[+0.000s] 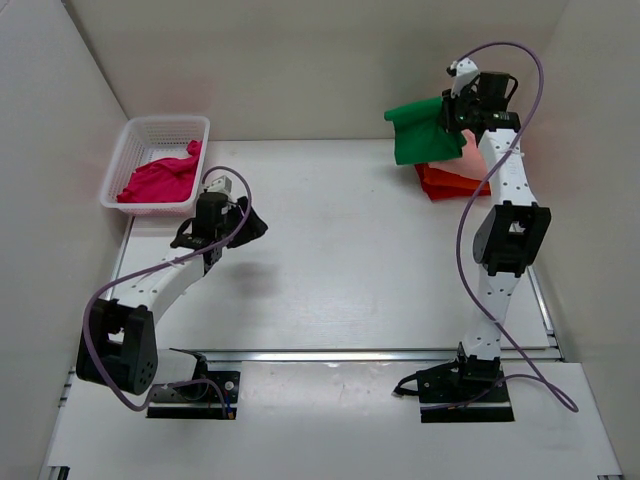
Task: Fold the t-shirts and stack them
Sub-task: Put the neatly folded tshirt into the corner of the board with the right arm
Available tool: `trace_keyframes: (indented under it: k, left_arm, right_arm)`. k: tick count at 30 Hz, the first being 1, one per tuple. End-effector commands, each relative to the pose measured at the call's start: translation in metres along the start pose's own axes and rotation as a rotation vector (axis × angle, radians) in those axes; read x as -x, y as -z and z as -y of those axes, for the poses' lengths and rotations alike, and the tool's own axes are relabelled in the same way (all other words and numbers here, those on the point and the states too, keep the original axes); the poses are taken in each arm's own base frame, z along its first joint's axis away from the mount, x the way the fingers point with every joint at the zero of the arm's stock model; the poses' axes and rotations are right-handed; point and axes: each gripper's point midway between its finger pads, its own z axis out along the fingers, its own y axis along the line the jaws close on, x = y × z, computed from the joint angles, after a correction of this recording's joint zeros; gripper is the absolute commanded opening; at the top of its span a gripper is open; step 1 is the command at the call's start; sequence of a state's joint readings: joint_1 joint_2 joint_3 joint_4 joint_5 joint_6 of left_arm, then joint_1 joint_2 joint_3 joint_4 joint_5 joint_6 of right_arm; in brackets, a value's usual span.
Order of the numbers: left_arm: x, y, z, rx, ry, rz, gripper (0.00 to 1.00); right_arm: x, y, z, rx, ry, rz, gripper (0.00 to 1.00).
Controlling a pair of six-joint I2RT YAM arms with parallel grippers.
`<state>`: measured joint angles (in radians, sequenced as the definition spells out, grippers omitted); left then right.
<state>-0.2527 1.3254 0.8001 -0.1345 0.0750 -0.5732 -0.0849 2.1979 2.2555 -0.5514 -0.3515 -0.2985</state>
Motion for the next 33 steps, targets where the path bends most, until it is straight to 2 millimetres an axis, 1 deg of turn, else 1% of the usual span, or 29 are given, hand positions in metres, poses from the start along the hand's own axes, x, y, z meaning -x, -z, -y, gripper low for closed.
trace_keyframes:
  k: [1, 2, 3, 4, 5, 6, 7, 9, 10, 11, 12, 13, 14, 15, 16, 17, 18, 20, 21, 22, 23, 24, 25, 26, 27, 29, 30, 31, 33]
  left_arm:
    - [0.002, 0.007, 0.005, -0.026, -0.01, 0.025, 0.68]
    - [-0.001, 0.007, 0.004, -0.022, -0.01, 0.015, 0.68]
    - [-0.002, 0.007, 0.003, -0.02, -0.008, 0.009, 0.68]
    - [-0.002, 0.007, 0.004, -0.022, -0.012, 0.007, 0.67]
    - [-0.003, 0.006, 0.002, -0.015, -0.015, 0.008, 0.68]
    - [-0.003, 0.006, 0.003, -0.02, -0.017, 0.011, 0.68]
    - [-0.003, 0.006, 0.002, -0.016, -0.016, 0.01, 0.68]
    - [-0.002, 0.006, 0.003, -0.018, -0.016, 0.012, 0.68]
    - [-0.006, 0.004, 0.001, -0.016, -0.019, -0.001, 0.68]
    - [-0.007, 0.004, 0.003, -0.016, -0.017, -0.003, 0.68]
    - [-0.009, 0.003, 0.003, -0.02, -0.025, -0.011, 0.68]
    - [-0.01, 0.003, 0.002, -0.015, -0.017, -0.015, 0.68]
    - [-0.009, 0.002, 0.003, -0.016, -0.017, -0.009, 0.68]
    - [-0.008, 0.002, 0.003, -0.017, -0.016, -0.001, 0.67]
    - [-0.009, 0.002, 0.005, -0.023, -0.017, -0.003, 0.68]
    - [-0.009, 0.001, 0.005, -0.02, -0.013, -0.001, 0.68]
    - [-0.011, 0.001, 0.006, -0.02, -0.015, -0.005, 0.68]
    - [-0.013, -0.001, 0.005, -0.017, -0.008, -0.01, 0.67]
    - [-0.013, 0.0, 0.007, -0.025, -0.014, -0.007, 0.67]
    - [-0.015, -0.001, 0.006, -0.023, -0.012, -0.013, 0.67]
    - [-0.014, -0.001, 0.008, -0.027, -0.012, -0.009, 0.67]
    - [-0.013, 0.0, 0.01, -0.033, -0.014, -0.007, 0.67]
    - [-0.014, -0.001, 0.006, -0.021, -0.014, -0.008, 0.67]
    - [-0.01, 0.001, 0.006, -0.024, -0.011, 0.003, 0.67]
    - [-0.013, 0.0, 0.006, -0.023, -0.013, -0.005, 0.67]
    - [-0.011, 0.0, 0.007, -0.024, -0.008, -0.002, 0.67]
    - [-0.012, 0.001, 0.008, -0.029, -0.013, -0.001, 0.67]
    - [-0.011, -0.001, 0.006, -0.024, -0.008, -0.001, 0.67]
    - [-0.014, -0.001, 0.006, -0.024, -0.01, -0.008, 0.67]
  right_arm:
    - [0.123, 0.059, 0.01, -0.069, 0.148, 0.348, 0.0]
    - [0.119, 0.056, 0.012, -0.08, 0.146, 0.349, 0.0]
    - [0.136, 0.067, 0.014, -0.107, 0.174, 0.402, 0.0]
    - [0.141, 0.07, 0.016, -0.117, 0.186, 0.415, 0.0]
    - [0.15, 0.077, 0.02, -0.132, 0.196, 0.433, 0.0]
    - [0.151, 0.076, 0.024, -0.136, 0.196, 0.438, 0.0]
    - [0.157, 0.083, 0.029, -0.144, 0.194, 0.451, 0.0]
    - [0.161, 0.095, 0.041, -0.159, 0.197, 0.467, 0.01]
    - [0.162, 0.098, 0.041, -0.16, 0.196, 0.469, 0.0]
    - [0.161, 0.105, 0.052, -0.174, 0.196, 0.475, 0.0]
    - [0.149, 0.099, 0.06, -0.173, 0.176, 0.451, 0.01]
    - [0.156, 0.107, 0.059, -0.167, 0.181, 0.473, 0.0]
    - [0.142, 0.104, 0.067, -0.167, 0.166, 0.448, 0.0]
    - [0.125, 0.095, 0.071, -0.146, 0.147, 0.418, 0.0]
    - [0.121, 0.092, 0.07, -0.14, 0.142, 0.411, 0.0]
    - [0.109, 0.089, 0.072, -0.135, 0.126, 0.383, 0.0]
    - [0.093, 0.083, 0.073, -0.107, 0.092, 0.352, 0.0]
    - [0.065, 0.065, 0.069, -0.045, 0.038, 0.286, 0.0]
    - [0.051, 0.06, 0.068, -0.019, 0.009, 0.254, 0.0]
    - [0.032, 0.049, 0.066, 0.003, -0.019, 0.211, 0.0]
    - [0.018, 0.042, 0.068, 0.016, -0.042, 0.174, 0.0]
    - [0.006, 0.037, 0.064, 0.039, -0.067, 0.142, 0.0]
    - [-0.005, 0.034, 0.067, 0.051, -0.096, 0.123, 0.0]
    - [-0.011, 0.032, 0.062, 0.075, -0.111, 0.114, 0.01]
    - [-0.017, 0.03, 0.06, 0.097, -0.147, 0.107, 0.0]
    - [-0.026, 0.024, 0.059, 0.096, -0.168, 0.085, 0.0]
    - [-0.032, 0.021, 0.062, 0.083, -0.179, 0.067, 0.0]
    - [-0.031, 0.02, 0.059, 0.083, -0.183, 0.065, 0.0]
    - [-0.038, 0.014, 0.067, 0.042, -0.217, 0.048, 0.0]
